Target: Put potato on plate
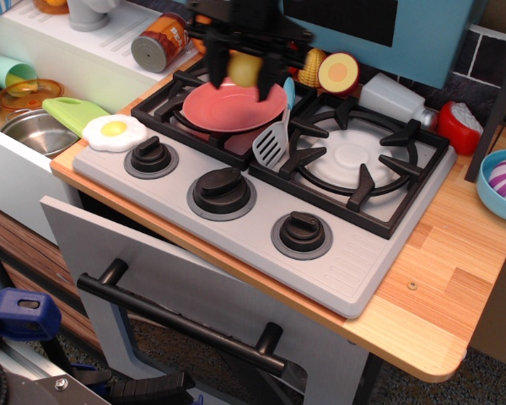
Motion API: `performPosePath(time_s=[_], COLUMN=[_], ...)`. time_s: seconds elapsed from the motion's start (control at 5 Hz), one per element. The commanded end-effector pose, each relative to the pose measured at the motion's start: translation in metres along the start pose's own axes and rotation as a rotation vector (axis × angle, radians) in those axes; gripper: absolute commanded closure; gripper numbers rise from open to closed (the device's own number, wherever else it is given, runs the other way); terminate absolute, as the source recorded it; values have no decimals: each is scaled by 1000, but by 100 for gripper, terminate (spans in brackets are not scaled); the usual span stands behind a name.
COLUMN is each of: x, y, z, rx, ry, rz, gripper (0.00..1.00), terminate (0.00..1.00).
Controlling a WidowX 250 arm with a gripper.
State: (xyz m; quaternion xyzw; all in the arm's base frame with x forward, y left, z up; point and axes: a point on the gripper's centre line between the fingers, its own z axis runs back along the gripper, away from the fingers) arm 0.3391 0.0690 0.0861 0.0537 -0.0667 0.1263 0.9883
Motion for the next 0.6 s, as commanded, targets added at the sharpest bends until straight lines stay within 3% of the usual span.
performPosePath(time_s=[0.0,0.2,0.4], x=[0,-4,-4], y=[18,13,6], z=[-1,-7,-12], rx=[-38,-53,-69], ry=[-44,-45,-46], rz=[-1,-3,-3], gripper=[0,0,0], terminate=[0,0,100])
